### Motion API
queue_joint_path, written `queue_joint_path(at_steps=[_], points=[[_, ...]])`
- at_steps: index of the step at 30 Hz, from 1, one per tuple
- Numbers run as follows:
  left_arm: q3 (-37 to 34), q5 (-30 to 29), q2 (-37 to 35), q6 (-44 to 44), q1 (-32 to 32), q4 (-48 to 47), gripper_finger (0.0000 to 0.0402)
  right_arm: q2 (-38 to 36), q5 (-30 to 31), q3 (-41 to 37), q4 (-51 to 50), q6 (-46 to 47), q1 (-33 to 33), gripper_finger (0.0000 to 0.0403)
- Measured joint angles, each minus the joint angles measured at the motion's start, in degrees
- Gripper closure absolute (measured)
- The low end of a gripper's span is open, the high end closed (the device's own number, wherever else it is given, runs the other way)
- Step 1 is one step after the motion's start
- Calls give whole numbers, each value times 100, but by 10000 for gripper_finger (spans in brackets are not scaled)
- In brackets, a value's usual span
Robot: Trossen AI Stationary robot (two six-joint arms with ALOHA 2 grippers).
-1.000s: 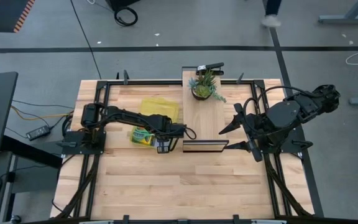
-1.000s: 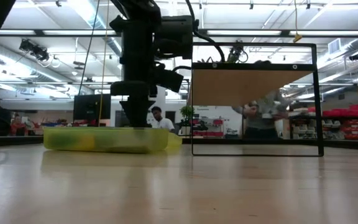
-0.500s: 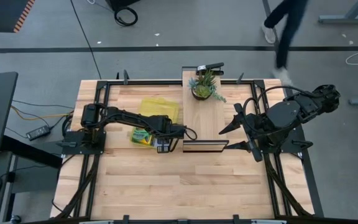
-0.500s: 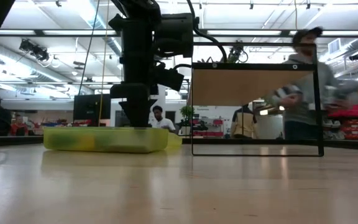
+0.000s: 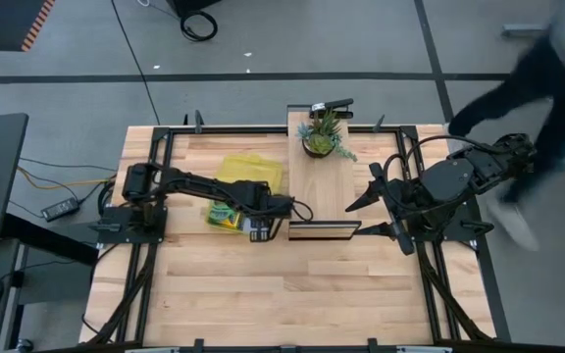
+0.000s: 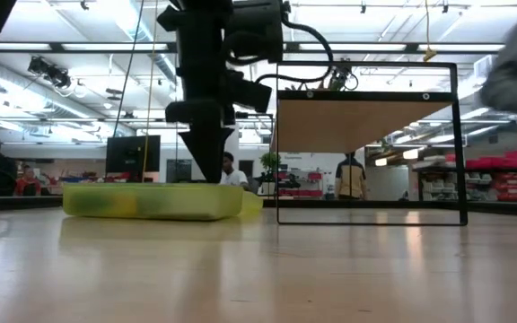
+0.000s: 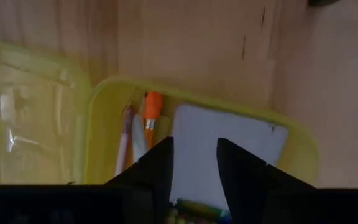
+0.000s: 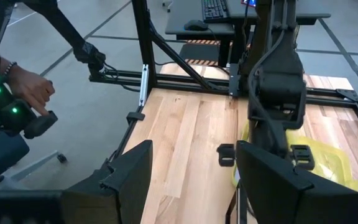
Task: Pack school essentials
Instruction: Return to Home Position
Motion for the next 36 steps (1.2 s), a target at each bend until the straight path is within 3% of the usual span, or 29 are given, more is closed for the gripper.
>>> queue_joint_path(at_steps=[7, 17, 31, 36], points=[[2, 46, -407, 147, 28, -199, 296, 0, 61, 0, -4, -13, -13, 166], [0, -262, -1390, 229, 360, -513, 299, 0, 57, 0, 27, -20, -267, 166], [84, -761, -2979, -144, 719, -257, 299, 0, 35, 2, 37, -162, -280, 166], [207, -771, -3313, -308, 716, 287, 299, -12, 33, 35, 20, -176, -402, 166]])
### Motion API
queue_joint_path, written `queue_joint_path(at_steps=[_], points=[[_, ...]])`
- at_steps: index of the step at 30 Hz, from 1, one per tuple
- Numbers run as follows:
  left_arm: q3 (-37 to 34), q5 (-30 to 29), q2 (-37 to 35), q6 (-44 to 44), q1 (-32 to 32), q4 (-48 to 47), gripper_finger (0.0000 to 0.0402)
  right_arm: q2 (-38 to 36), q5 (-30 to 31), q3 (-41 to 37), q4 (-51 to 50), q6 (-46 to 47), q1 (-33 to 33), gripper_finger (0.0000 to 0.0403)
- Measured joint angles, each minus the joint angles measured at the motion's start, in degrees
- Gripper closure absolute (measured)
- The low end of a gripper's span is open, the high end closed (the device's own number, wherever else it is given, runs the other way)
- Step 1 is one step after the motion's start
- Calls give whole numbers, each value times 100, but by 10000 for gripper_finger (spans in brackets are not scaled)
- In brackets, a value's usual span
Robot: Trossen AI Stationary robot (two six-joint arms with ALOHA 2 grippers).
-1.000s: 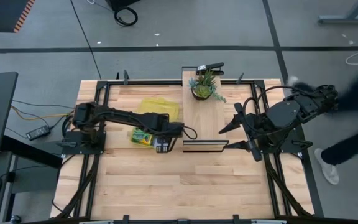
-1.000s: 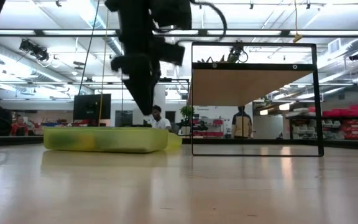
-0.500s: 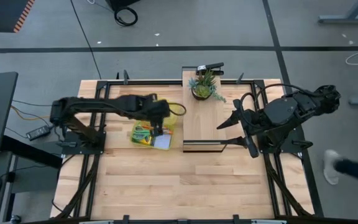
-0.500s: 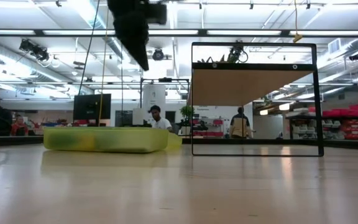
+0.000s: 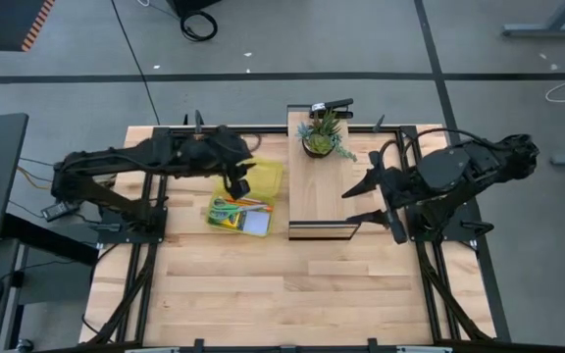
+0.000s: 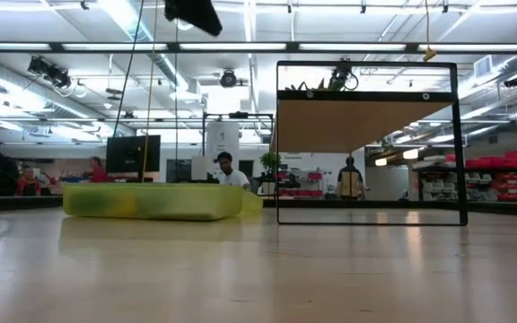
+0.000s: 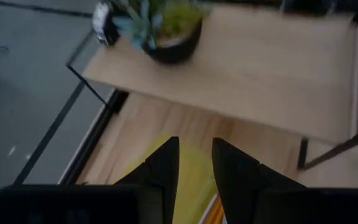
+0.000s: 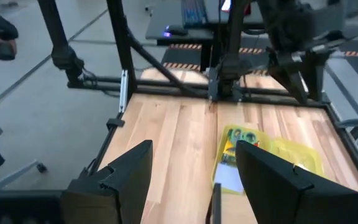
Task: Pack school essentials
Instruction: Return to Home Position
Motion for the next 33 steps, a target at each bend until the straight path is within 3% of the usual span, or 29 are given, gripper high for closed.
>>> queue_joint_path(at_steps=[8, 19, 33], points=[[21, -7, -745, -179, 3, 625, 299, -332, 0, 343, -43, -189, -184, 166], [18, -4, -1685, -139, -8, 1742, 299, -1273, 155, 374, 160, -280, -952, 168], [16, -8, -2250, 11, -10, 1912, 299, -1675, 157, 372, 49, -462, -1496, 187]])
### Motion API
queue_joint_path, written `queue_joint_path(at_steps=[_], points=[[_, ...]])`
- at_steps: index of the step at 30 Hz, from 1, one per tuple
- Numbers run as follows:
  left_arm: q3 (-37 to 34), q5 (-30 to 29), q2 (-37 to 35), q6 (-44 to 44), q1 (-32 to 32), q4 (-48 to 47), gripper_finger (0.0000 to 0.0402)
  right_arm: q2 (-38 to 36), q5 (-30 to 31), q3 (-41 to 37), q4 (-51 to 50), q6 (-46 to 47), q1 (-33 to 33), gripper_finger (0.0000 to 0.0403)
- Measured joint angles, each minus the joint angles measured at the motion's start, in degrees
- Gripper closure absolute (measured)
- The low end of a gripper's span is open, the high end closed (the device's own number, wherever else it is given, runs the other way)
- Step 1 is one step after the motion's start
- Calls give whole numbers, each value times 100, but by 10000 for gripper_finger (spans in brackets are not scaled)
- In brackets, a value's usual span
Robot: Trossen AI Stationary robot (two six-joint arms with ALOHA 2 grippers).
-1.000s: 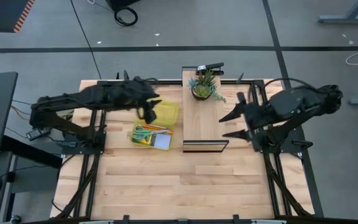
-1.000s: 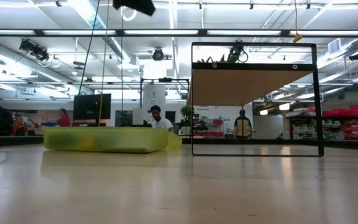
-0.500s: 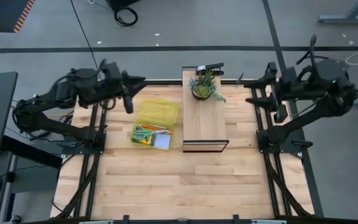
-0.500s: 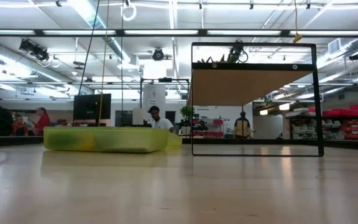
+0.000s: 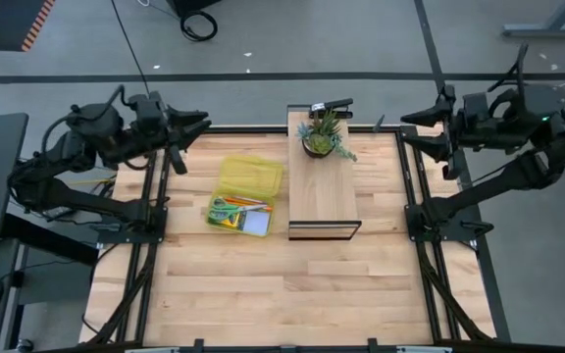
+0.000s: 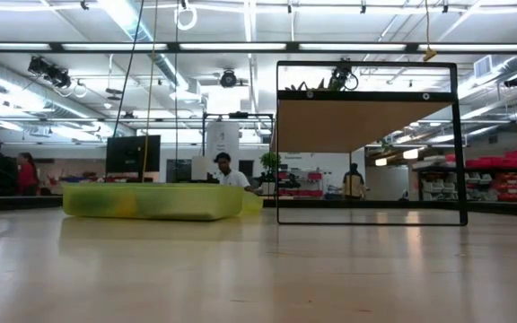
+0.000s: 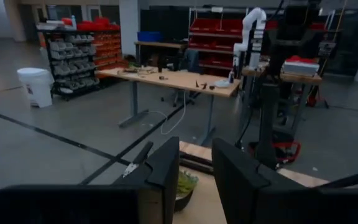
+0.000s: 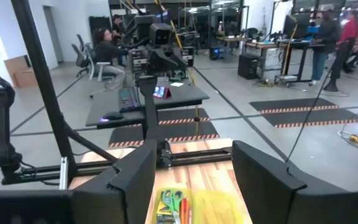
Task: Pack school essentials
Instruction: Return to Home Position
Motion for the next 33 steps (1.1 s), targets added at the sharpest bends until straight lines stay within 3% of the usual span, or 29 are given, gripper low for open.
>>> queue_joint_path(at_steps=[8, 14, 19, 25, 33], points=[[-276, 47, -429, -200, -30, -75, 313, -369, 150, 0, -309, -82, -151, 187], [-1143, 99, -771, -652, -284, 109, 326, -674, 240, -2, -482, -21, -163, 187], [-2015, 80, -1284, -889, -369, 851, 334, -840, 285, -59, -544, 190, -163, 187], [-3150, -5, -2099, -1233, -374, 1667, 342, -861, 289, -281, -597, 405, -163, 187], [-4020, -113, -3203, -1655, -372, 1795, 345, -861, 284, -506, -594, 595, -163, 187]])
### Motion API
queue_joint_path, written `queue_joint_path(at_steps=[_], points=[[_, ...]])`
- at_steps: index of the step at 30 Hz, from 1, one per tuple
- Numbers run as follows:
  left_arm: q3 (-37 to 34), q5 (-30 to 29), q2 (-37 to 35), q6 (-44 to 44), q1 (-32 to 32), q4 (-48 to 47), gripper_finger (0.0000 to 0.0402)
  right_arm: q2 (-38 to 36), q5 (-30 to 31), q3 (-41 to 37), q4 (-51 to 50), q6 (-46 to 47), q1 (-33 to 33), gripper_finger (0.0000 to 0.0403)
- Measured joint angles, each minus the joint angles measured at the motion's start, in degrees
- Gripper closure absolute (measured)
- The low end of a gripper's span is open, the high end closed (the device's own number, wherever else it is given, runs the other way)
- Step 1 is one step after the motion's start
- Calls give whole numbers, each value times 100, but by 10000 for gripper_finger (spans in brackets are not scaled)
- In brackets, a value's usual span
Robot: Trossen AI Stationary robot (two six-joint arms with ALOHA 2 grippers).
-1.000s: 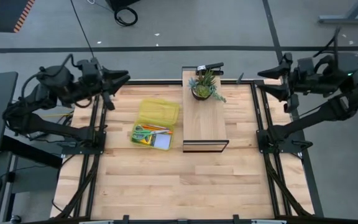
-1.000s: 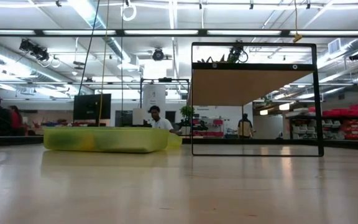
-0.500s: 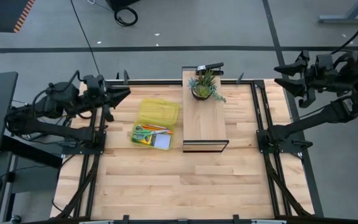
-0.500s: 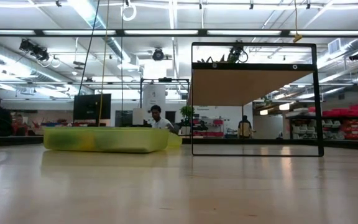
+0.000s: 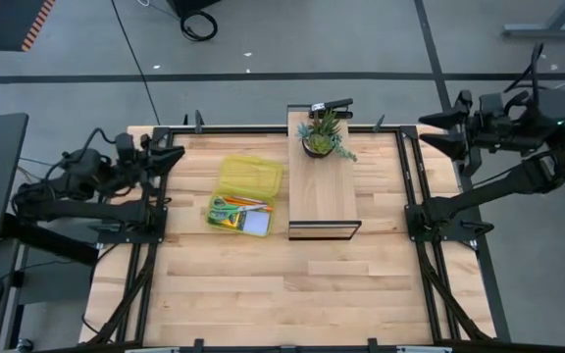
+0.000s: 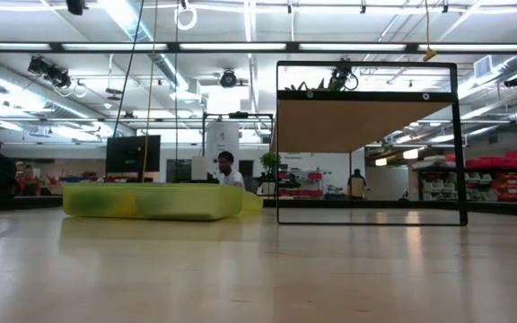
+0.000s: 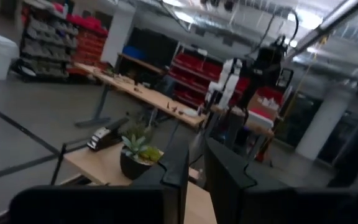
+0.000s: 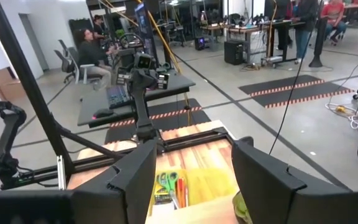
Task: Pack school essentials
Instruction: Return to Home Position
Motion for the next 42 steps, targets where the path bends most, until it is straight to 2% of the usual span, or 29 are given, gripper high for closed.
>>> queue_joint_path(at_steps=[20, 24, 35, 42], points=[[-1413, -468, -1952, 142, 1, 56, 347, -97, 36, -232, 45, 342, 0, 187], [-1690, -511, -2325, 98, 1, 126, 347, -257, 35, -679, 173, 530, 0, 187], [-2004, -527, -2313, -77, 7, 325, 352, -1404, 64, -2568, 1218, 1219, 0, 187], [-2642, -462, -2316, -439, 6, 926, 359, -2130, 103, -3573, 1478, 1757, 0, 187]])
